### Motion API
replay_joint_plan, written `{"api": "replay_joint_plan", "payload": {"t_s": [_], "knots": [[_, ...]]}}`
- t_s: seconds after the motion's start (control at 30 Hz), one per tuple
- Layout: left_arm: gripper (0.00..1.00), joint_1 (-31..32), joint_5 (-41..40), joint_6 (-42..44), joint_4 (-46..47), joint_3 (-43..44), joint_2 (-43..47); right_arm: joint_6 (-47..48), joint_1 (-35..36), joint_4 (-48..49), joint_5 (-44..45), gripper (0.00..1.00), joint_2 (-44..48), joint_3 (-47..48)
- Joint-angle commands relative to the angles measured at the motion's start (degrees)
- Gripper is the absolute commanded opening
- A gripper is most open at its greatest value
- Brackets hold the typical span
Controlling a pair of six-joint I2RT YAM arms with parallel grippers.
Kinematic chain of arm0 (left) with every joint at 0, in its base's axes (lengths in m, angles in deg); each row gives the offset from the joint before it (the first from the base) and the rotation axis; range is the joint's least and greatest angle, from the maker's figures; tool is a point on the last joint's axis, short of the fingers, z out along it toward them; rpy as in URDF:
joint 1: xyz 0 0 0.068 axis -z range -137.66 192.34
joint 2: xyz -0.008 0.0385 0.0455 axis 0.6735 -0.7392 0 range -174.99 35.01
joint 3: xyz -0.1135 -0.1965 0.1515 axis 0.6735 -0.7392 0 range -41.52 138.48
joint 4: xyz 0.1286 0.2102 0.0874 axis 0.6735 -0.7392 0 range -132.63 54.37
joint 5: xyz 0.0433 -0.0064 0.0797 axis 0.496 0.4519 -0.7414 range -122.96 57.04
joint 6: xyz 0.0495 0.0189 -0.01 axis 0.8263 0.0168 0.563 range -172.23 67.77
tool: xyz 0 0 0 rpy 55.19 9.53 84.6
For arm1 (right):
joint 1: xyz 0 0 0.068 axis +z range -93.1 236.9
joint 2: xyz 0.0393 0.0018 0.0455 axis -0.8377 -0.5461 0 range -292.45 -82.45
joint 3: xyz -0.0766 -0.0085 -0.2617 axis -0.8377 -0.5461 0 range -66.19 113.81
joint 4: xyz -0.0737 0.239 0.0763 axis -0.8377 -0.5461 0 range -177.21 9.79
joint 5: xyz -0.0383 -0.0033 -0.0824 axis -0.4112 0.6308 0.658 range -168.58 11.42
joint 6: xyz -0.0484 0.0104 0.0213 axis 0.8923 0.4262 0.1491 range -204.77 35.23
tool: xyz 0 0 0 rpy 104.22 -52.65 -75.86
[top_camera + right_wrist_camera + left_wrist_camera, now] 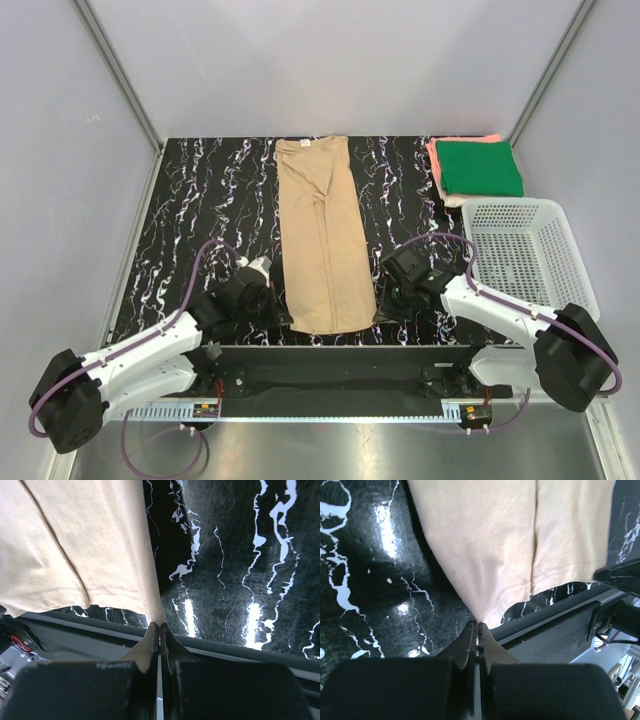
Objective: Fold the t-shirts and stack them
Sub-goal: Fold the tshirt
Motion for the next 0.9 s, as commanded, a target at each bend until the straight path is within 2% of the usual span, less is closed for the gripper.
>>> {"api": "replay_joint_plan", "payload": {"t_s": [0.0, 0.2, 0.33, 0.43, 0.5, 0.53, 0.73, 0.87], "knots": [[0.00, 0.05, 0.38, 0.40, -0.24, -0.70, 0.14, -1.25, 0.54, -0.67, 3.09, 0.00, 1.62, 1.00], [0.00, -4.59, 5.99, 2.16, 6.88, 0.08, -6.35, 5.07, 0.45, -1.37, 6.16, 0.00, -4.52, 7.93], [0.00, -10.40, 7.93, 6.81, 7.06, 6.32, -12.68, 11.20, -0.42, -1.20, 6.87, 0.00, -11.73, 15.05], [0.00, -15.94, 9.68, 10.41, 7.94, 11.05, -19.86, 16.49, -1.47, 5.47, 9.33, 0.00, -16.11, 17.43], [0.00, -19.79, 12.05, 11.74, 9.77, 13.70, -24.62, 19.92, -3.14, 8.11, 7.33, 0.00, -18.94, 19.53], [0.00, -20.86, 14.67, 12.79, 10.31, 16.85, -29.34, 20.97, -3.67, 8.03, 7.23, 0.00, -21.73, 22.94], [0.00, -27.28, 19.00, 15.43, 9.53, 33.79, -46.66, 28.88, -11.14, 8.03, 4.59, 0.00, -32.37, 36.91], [0.00, -29.74, 20.24, 17.36, 4.62, 45.86, -55.04, 33.02, -15.45, 6.98, 2.13, 0.00, -39.68, 45.98]]}}
